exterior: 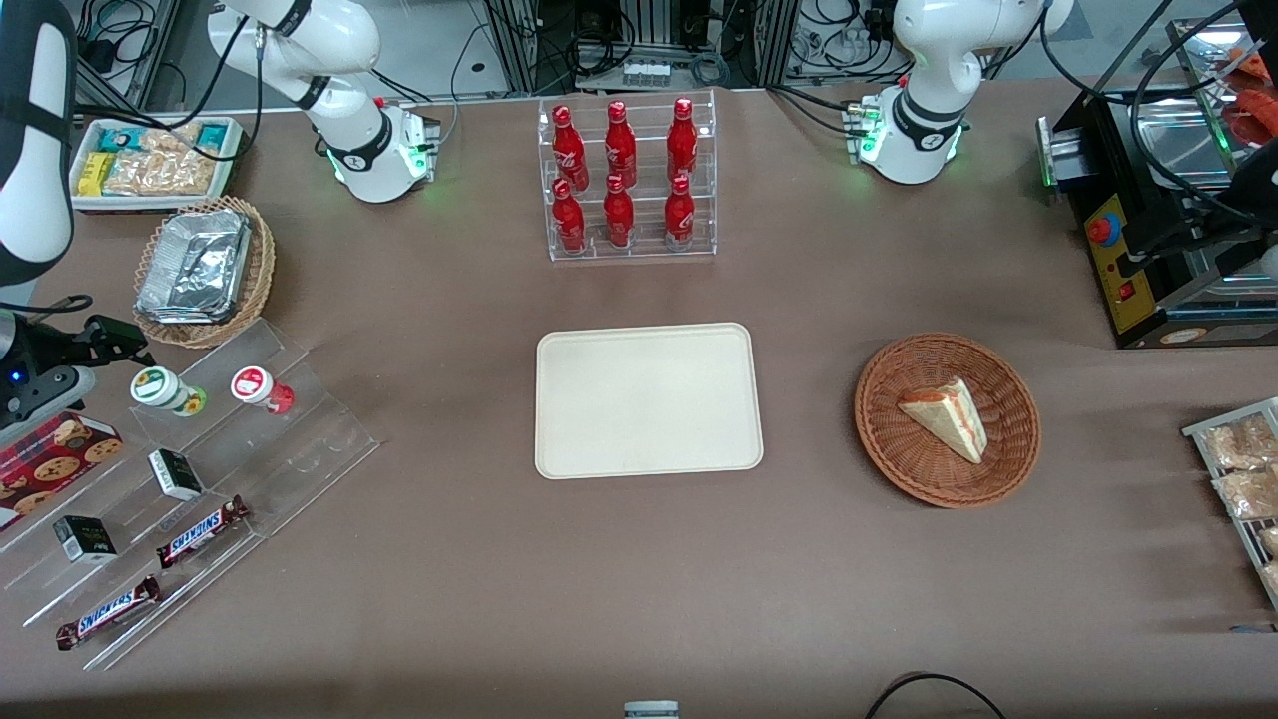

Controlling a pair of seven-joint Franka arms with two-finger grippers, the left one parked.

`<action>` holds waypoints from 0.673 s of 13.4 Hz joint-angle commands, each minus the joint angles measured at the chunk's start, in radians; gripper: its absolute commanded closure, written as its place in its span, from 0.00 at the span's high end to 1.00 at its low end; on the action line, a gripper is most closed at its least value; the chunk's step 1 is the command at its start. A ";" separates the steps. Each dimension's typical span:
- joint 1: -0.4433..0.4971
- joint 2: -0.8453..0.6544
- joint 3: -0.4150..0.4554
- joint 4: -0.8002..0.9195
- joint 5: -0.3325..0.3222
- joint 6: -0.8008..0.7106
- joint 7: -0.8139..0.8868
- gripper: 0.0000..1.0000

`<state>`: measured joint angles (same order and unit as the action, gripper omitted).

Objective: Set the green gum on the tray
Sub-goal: 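Move the right gripper down toward the green-labelled gum jar on the acrylic stand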

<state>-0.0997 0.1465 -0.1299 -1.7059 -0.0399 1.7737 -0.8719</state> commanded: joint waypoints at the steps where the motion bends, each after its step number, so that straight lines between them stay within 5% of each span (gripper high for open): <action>1: -0.026 0.002 0.001 -0.035 0.003 0.055 -0.122 1.00; 9: -0.072 -0.018 0.003 -0.178 0.009 0.188 -0.159 1.00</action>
<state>-0.1566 0.1565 -0.1307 -1.8301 -0.0399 1.9148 -1.0059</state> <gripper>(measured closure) 0.000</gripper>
